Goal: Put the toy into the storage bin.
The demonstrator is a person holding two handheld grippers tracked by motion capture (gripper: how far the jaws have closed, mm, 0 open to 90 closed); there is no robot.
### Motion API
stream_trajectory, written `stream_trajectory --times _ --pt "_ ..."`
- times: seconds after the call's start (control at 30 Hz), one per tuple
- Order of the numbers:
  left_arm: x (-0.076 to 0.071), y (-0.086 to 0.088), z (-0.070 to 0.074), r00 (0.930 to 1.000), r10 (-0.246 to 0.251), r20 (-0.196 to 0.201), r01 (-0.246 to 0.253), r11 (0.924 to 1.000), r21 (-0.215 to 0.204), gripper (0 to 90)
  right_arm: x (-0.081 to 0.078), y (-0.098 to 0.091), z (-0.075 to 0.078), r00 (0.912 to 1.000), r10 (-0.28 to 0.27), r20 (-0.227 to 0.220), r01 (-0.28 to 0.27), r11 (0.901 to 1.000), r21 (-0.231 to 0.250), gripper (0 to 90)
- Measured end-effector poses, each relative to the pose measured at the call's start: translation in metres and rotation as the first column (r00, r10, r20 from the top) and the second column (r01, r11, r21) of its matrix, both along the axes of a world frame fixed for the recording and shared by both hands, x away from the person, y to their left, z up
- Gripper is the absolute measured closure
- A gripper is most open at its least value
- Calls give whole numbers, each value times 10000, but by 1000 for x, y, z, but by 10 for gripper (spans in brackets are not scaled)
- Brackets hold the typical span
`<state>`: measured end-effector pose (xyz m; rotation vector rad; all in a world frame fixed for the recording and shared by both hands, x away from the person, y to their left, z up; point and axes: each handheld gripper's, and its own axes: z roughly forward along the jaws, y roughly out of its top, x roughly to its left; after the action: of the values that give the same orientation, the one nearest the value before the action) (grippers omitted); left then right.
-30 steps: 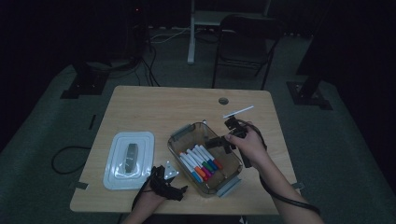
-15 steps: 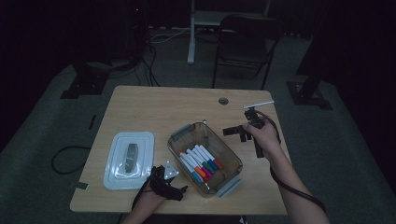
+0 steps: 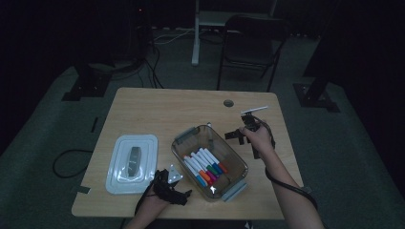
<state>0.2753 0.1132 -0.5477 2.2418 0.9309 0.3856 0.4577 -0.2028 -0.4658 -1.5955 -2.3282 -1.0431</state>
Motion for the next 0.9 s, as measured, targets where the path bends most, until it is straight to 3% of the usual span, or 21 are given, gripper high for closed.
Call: stream_trajectory --times 0.4,0.57,0.7,0.8,0.9 --pt "0 0 0 10000 -8 18 8 10000 24 4 28 42 -18 9991 434 -20 -434 9956 -825 539" --pt "0 0 0 10000 -4 3 4 10000 7 4 39 57 -23 9983 579 -119 -590 9886 -1382 540" --pt "0 0 0 10000 -6 1 6 10000 8 4 44 68 -30 9953 898 -352 -949 9777 -1873 542" --pt "0 0 0 10000 -7 3 7 10000 7 4 49 71 -32 9956 830 -440 -899 9772 -1922 543" --pt "0 0 0 10000 -5 5 5 10000 6 4 53 74 -35 9947 876 -542 -976 9699 -2229 542"
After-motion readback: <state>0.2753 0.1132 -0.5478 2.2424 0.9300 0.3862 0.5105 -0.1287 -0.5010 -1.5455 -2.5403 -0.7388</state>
